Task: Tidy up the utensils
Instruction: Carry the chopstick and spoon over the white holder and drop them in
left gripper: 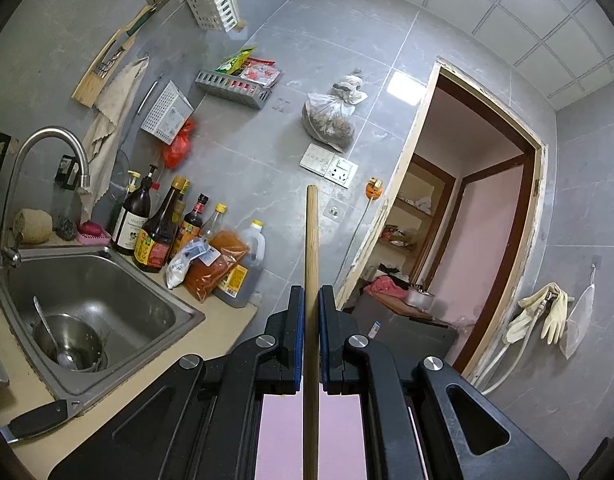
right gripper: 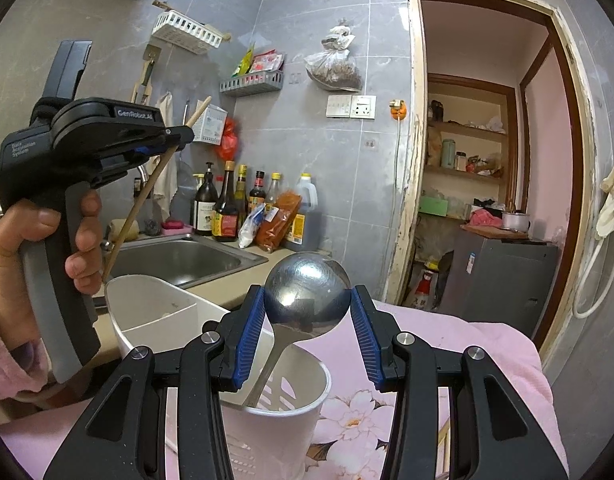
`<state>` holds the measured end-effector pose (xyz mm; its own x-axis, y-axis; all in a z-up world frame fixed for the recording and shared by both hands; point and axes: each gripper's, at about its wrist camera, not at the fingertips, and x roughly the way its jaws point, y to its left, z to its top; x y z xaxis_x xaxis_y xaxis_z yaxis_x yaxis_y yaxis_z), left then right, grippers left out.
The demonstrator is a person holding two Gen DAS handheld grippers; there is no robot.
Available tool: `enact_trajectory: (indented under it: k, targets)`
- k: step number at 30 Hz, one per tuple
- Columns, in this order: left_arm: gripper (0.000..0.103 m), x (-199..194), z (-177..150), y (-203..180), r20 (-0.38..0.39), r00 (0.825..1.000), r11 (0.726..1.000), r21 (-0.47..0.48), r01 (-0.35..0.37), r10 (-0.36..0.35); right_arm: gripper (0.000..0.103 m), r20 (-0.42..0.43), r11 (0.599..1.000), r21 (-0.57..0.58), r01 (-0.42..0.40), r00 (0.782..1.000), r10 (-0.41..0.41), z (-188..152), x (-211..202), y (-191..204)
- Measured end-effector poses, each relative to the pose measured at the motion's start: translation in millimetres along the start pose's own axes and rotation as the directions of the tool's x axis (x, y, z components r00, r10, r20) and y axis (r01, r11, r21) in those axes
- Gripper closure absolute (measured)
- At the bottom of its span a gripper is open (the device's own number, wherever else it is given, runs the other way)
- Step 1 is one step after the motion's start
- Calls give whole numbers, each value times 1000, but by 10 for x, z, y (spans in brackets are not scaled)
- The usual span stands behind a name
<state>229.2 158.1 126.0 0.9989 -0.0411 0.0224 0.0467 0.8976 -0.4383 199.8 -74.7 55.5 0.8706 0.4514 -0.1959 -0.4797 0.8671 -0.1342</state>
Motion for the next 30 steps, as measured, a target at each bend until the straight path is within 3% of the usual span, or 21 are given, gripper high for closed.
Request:
enact_trajectory:
  k: [8, 22, 30]
  targets:
    - [98, -18, -51, -19, 3, 1000, 1000, 17, 8, -8, 61, -12, 1000, 16, -3, 1000, 4, 2, 25, -19]
    - [98, -16, -39, 93, -103, 992, 996, -60, 68, -74, 61, -21, 1000, 24, -11, 1000, 12, 7, 64, 6]
    - [98, -78, -21, 173, -188, 966, 975, -165, 147, -178, 61, -15, 1000, 24, -16, 1000, 16, -10, 65, -9]
